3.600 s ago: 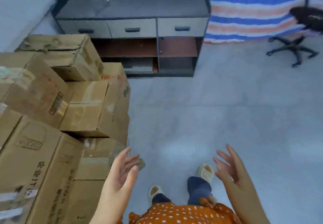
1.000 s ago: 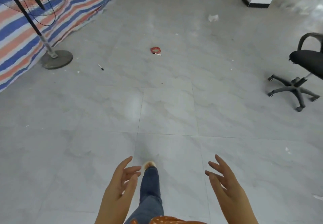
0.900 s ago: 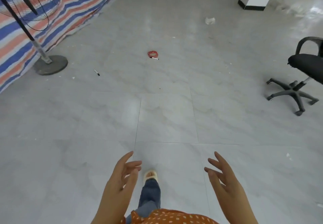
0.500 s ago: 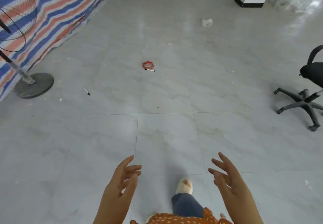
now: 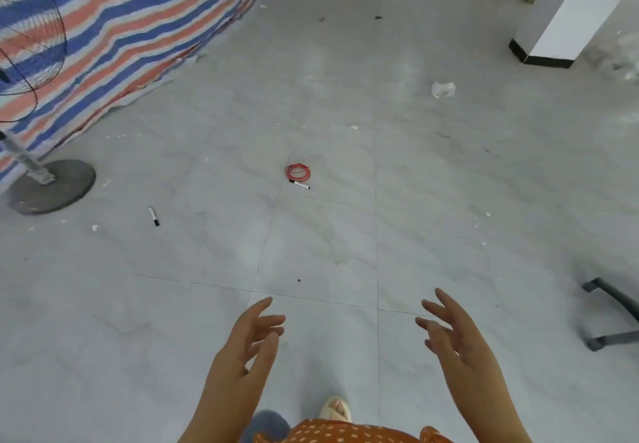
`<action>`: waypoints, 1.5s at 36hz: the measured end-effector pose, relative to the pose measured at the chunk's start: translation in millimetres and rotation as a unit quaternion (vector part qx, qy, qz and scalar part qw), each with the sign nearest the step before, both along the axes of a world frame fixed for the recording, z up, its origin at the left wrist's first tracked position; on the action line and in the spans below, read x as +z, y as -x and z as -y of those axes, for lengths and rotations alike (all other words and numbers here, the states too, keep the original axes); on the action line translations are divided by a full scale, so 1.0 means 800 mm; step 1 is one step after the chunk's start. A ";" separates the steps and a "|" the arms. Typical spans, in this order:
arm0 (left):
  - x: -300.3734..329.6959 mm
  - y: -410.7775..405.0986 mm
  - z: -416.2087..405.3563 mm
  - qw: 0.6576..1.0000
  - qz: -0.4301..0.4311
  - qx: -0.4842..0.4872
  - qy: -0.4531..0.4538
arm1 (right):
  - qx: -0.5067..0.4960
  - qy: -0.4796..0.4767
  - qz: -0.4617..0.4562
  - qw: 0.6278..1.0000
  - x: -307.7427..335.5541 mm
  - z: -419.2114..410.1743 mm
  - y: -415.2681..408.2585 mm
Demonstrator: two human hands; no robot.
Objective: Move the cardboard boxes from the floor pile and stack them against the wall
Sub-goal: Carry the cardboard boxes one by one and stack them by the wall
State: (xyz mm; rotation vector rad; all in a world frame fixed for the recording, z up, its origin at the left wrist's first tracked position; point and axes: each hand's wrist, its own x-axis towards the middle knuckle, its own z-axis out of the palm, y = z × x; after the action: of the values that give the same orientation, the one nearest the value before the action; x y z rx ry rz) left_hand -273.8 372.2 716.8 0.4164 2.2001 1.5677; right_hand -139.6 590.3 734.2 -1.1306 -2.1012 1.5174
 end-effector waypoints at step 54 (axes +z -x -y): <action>-0.127 1.045 -0.487 0.991 0.083 0.041 0.095 | 0.177 0.053 0.140 0.973 -0.163 -0.528 1.086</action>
State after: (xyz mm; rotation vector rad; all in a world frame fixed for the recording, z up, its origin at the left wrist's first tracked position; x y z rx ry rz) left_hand -1109.8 761.9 615.3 0.1351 2.2340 1.3638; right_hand -1008.6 1013.0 603.9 -1.1052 -2.5494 1.7276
